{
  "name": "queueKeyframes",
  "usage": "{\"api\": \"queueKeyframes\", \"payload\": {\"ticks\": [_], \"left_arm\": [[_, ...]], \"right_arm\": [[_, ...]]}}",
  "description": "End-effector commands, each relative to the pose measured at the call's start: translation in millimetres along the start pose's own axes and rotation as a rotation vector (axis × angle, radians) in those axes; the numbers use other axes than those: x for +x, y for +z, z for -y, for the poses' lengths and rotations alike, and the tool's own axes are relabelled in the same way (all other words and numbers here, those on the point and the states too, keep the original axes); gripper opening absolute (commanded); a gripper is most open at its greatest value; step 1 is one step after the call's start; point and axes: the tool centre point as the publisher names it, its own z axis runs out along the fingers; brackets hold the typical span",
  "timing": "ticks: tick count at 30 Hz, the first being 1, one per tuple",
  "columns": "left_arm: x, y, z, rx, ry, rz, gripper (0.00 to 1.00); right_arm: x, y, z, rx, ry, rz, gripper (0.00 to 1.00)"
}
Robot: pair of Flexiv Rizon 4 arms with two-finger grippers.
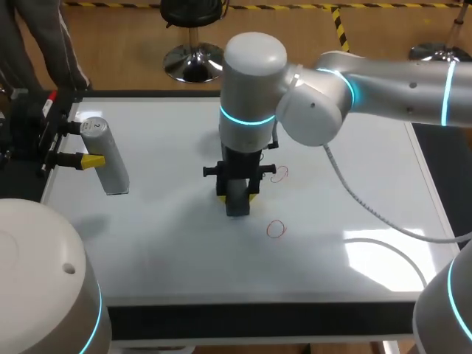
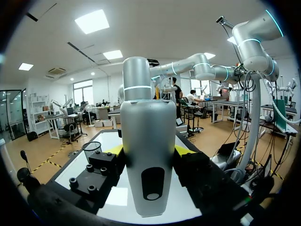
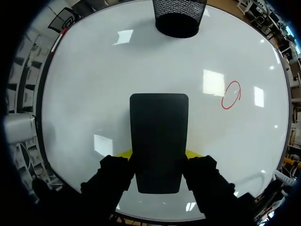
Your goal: Pick up the inspection probe, press it on each red-marked spot on the whiteboard one by one, put down the probe, pick up the eraser, and wipe off all the red marks.
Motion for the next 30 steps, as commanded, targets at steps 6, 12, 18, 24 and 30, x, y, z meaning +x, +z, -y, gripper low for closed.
{"api": "queueKeyframes", "payload": {"ticks": [6,12,18,24,30], "left_arm": [[0.3,0.3,0.4,0.001,0.002,0.002,0.00],[0.3,0.3,0.4,0.001,0.002,0.002,0.00],[0.3,0.3,0.4,0.001,0.002,0.002,0.00],[0.3,0.3,0.4,0.001,0.002,0.002,0.00],[0.3,0.3,0.4,0.001,0.002,0.002,0.00]], "right_arm": [[30.4,19.0,-10.4,0.040,-0.015,-0.007,0.00],[37.5,22.1,-7.7,0.041,-0.029,-0.014,0.00],[25.5,26.5,-5.7,0.048,-0.021,-0.005,0.00],[7.9,27.0,-7.2,0.039,0.009,-0.010,0.00],[-10.4,31.1,-8.5,0.042,0.035,-0.002,0.00]]}}
